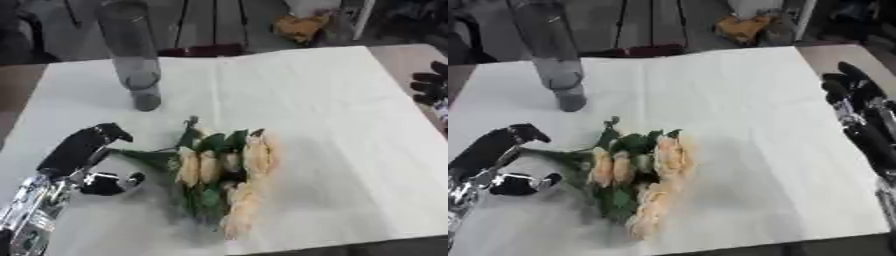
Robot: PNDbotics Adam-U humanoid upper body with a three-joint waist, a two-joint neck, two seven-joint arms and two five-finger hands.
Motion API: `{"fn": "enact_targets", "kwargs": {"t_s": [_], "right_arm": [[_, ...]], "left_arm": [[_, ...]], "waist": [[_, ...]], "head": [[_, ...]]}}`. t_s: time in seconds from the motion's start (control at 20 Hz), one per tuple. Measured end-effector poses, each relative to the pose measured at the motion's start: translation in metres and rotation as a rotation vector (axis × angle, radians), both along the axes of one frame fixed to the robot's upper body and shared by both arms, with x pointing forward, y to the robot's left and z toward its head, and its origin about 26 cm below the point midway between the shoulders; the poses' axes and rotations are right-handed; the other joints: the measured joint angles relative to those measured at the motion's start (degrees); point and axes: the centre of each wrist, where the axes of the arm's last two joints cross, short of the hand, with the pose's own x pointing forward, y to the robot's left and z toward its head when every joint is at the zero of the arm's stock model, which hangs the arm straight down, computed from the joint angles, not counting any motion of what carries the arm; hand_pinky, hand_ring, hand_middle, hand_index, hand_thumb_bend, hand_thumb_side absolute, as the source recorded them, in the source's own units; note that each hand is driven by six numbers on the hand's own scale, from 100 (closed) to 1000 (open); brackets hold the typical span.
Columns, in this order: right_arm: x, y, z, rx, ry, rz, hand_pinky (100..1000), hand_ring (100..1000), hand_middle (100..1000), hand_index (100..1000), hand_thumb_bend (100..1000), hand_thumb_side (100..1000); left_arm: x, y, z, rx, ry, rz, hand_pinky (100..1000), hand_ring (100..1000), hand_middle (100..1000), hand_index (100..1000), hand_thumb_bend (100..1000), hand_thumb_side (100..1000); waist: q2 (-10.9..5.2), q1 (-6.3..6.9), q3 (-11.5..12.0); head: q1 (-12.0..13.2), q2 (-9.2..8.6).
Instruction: Arrange flowers into the vase.
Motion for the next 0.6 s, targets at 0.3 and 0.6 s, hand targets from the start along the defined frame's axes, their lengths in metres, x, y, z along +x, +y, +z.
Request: {"fn": "enact_targets", "kwargs": {"t_s": [0.3, 0.6], "right_arm": [[0.0000, 0.0001, 0.0000, 0.000, 0.001, 0.001, 890, 888, 850, 1000, 151, 692], [0.0000, 0.0001, 0.0000, 0.000, 0.002, 0.001, 890, 888, 850, 1000, 150, 693]], "left_arm": [[0.0043, -0.0028, -0.0064, 0.037, 0.005, 0.011, 713, 744, 694, 769, 571, 348], [0.0068, -0.0052, -0.0075, 0.048, -0.015, 0.023, 714, 742, 693, 768, 577, 350]], "waist": [[0.00, 0.00, 0.0], [0.00, 0.00, -0.2]], "head": [[0.0, 0.00], [0.0, 0.00]]}}
